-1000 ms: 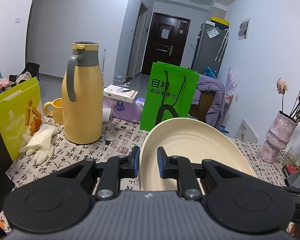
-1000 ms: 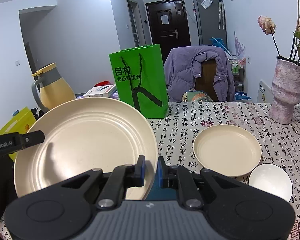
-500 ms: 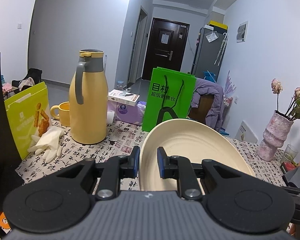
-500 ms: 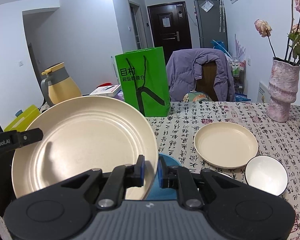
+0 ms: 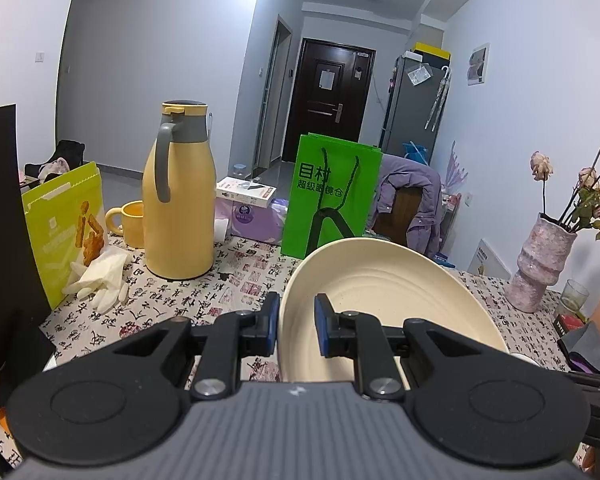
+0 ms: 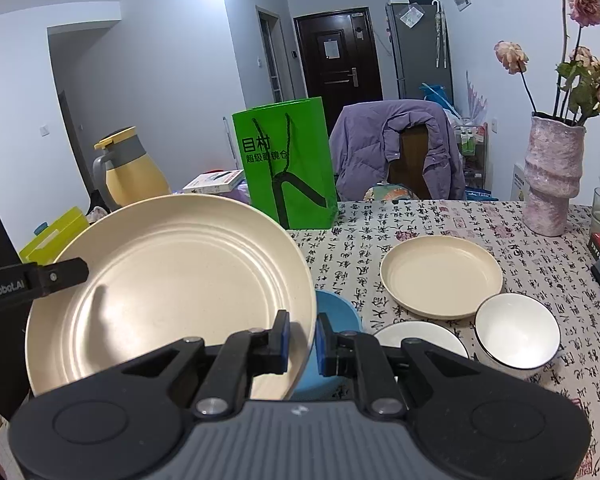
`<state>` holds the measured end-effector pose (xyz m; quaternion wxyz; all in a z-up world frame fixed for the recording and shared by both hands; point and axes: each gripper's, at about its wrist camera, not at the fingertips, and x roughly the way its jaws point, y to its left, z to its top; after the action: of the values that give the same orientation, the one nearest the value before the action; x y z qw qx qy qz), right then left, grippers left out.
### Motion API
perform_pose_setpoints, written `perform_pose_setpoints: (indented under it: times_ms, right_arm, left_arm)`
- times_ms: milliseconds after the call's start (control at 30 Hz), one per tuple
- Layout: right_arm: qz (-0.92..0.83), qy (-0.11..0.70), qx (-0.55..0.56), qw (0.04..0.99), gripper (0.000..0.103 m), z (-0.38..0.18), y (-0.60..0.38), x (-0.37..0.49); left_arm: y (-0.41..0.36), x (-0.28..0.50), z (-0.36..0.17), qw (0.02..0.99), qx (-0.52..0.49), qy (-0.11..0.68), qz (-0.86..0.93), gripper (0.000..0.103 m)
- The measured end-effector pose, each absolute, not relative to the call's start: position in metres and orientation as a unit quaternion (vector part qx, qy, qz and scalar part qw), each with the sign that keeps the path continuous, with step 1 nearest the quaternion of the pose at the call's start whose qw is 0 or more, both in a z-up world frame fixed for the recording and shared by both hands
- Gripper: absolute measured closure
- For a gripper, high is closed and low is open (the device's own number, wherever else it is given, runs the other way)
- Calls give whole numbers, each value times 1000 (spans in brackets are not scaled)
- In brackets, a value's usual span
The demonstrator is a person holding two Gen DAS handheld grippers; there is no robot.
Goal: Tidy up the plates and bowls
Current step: 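Carry the held cream plate with both grippers back toward the bowls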
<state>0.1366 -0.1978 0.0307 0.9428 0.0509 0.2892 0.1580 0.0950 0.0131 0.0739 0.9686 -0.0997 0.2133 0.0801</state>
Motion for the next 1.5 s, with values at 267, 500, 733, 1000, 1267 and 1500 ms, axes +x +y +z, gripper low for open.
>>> perform_pose_setpoints:
  times_ms: [267,500,733,1000,1267,1500]
  right_arm:
    - [155,287,56,944,90,28,-213,121]
    - [153,286,59,944,90,23,-228,106]
    - [150,285,63,945,90,17,-243,90]
    - [146,293,70,942,90,4,-257,74]
    - [143,298,72,941,90,-6,-266,62]
    - [139,303,75,940,90,-19,-276,56]
  left_arm:
    - [0,81,71,970,-94,213,75,85]
    - [-13,66,66,970,-91,212,70,85]
    - [-26,51,60,971,-86,214,66,85]
    - [-41,38,49,970,-80,222,62,85]
    - [-50,29,39,969,-73,228,60,85]
    - [-60,25,28,968,-65,236,56,85]
